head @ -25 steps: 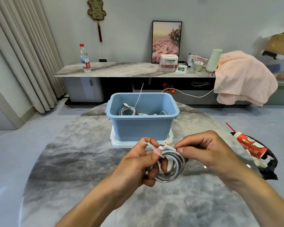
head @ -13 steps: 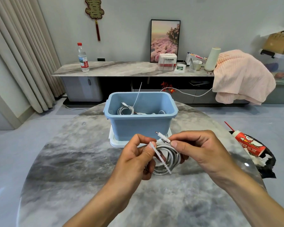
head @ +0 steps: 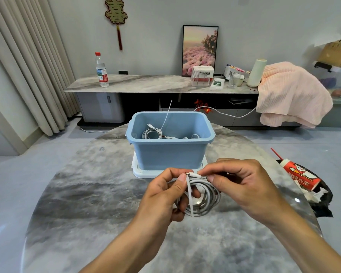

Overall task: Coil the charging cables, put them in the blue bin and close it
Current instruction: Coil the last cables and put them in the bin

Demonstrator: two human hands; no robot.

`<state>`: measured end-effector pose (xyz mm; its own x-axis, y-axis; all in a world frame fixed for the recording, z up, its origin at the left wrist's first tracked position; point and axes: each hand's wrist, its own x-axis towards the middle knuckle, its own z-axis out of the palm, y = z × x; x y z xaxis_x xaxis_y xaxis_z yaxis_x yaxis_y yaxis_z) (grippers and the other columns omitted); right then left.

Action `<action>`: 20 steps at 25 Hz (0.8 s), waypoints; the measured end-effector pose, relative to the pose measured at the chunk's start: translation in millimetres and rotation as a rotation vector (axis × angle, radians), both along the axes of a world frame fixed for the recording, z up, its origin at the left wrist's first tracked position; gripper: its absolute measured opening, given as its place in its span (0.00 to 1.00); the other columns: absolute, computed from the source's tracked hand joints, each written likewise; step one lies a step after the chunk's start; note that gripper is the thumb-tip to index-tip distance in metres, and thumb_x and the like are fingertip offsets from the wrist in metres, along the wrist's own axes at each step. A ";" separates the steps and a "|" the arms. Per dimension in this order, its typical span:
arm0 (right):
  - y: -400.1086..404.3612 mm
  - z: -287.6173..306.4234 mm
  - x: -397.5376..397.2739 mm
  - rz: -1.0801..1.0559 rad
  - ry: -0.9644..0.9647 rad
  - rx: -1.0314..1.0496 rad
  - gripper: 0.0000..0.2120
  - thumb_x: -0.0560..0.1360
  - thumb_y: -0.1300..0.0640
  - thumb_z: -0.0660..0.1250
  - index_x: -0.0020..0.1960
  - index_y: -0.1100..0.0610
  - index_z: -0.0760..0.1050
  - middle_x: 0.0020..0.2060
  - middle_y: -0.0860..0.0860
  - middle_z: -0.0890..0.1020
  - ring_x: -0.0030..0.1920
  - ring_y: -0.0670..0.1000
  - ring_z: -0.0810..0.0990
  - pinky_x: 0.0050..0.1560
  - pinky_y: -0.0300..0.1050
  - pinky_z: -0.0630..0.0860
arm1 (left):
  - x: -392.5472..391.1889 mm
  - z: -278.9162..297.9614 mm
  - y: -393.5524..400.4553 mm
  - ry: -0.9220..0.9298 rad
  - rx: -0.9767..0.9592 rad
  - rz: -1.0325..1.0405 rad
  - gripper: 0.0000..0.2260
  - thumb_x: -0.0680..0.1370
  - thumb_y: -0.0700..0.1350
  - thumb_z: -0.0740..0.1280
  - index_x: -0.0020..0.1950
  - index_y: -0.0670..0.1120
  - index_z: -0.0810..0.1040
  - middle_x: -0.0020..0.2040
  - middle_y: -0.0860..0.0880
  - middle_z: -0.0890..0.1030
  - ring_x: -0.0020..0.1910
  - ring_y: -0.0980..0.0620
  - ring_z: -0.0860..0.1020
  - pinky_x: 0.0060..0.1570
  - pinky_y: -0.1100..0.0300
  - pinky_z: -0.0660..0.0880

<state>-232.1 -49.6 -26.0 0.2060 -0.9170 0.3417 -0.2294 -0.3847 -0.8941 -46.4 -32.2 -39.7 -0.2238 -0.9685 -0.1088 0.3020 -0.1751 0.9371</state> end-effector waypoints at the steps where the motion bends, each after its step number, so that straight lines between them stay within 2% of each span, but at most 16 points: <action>1: -0.4 -0.7 0.2 0.007 -0.002 -0.006 0.07 0.71 0.61 0.69 0.45 0.55 0.86 0.38 0.56 0.84 0.40 0.63 0.81 0.39 0.59 0.76 | -0.6 1.2 0.8 0.016 0.014 0.006 0.06 0.77 0.44 0.65 0.49 0.42 0.77 0.37 0.43 0.79 0.27 0.54 0.65 0.25 0.65 0.58; 4: -0.1 -1.1 1.9 0.021 -0.095 0.025 0.08 0.71 0.63 0.69 0.45 0.58 0.86 0.38 0.51 0.85 0.41 0.51 0.82 0.42 0.44 0.76 | -1.9 6.0 2.6 0.067 0.043 0.019 0.06 0.73 0.47 0.66 0.45 0.45 0.76 0.37 0.43 0.78 0.27 0.54 0.65 0.26 0.63 0.56; 6: 0.5 -1.6 2.3 0.020 -0.108 0.019 0.08 0.71 0.64 0.69 0.45 0.58 0.86 0.38 0.50 0.84 0.41 0.49 0.82 0.42 0.39 0.75 | -1.4 6.6 2.3 0.070 0.049 0.016 0.05 0.76 0.47 0.66 0.42 0.47 0.75 0.36 0.44 0.78 0.27 0.53 0.65 0.27 0.63 0.56; 8: 0.1 -3.6 2.2 0.023 -0.057 -0.001 0.08 0.71 0.63 0.69 0.45 0.56 0.86 0.38 0.50 0.84 0.40 0.49 0.82 0.40 0.41 0.75 | 0.1 3.9 0.7 0.046 0.057 0.026 0.06 0.78 0.46 0.65 0.41 0.48 0.74 0.36 0.44 0.78 0.27 0.53 0.65 0.26 0.64 0.57; 12: -1.0 -9.1 2.9 0.014 0.039 -0.060 0.10 0.73 0.60 0.69 0.48 0.49 0.86 0.36 0.52 0.81 0.38 0.58 0.79 0.36 0.54 0.72 | 3.0 0.7 -1.8 -0.005 0.061 0.058 0.07 0.79 0.45 0.65 0.48 0.42 0.77 0.34 0.46 0.78 0.27 0.54 0.65 0.26 0.64 0.57; 14: -0.3 -10.4 2.4 0.033 0.015 -0.058 0.10 0.74 0.58 0.68 0.50 0.49 0.86 0.37 0.53 0.80 0.38 0.58 0.78 0.37 0.54 0.71 | 4.6 0.8 -3.4 -0.004 0.061 0.072 0.09 0.79 0.46 0.65 0.49 0.42 0.81 0.35 0.45 0.78 0.28 0.54 0.65 0.26 0.64 0.58; 17: 2.5 -8.8 4.8 0.068 0.007 -0.066 0.10 0.72 0.48 0.72 0.52 0.49 0.85 0.39 0.52 0.80 0.40 0.55 0.79 0.39 0.50 0.75 | 5.0 2.2 -3.3 -0.018 0.051 0.074 0.09 0.80 0.47 0.65 0.49 0.47 0.84 0.36 0.47 0.78 0.29 0.55 0.66 0.26 0.64 0.60; 20: 1.0 -11.1 8.3 0.023 0.047 -0.124 0.11 0.71 0.51 0.73 0.53 0.49 0.85 0.39 0.52 0.80 0.39 0.54 0.79 0.39 0.47 0.76 | 2.7 1.6 -2.8 -0.037 0.057 0.076 0.11 0.80 0.49 0.64 0.50 0.49 0.85 0.36 0.49 0.77 0.29 0.56 0.66 0.26 0.64 0.62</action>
<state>-223.8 -48.6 -37.1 0.2446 -0.8631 0.4418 -0.2596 -0.4974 -0.8278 -43.7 -35.0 -38.0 -0.1446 -0.9747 -0.1706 0.2817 -0.2058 0.9372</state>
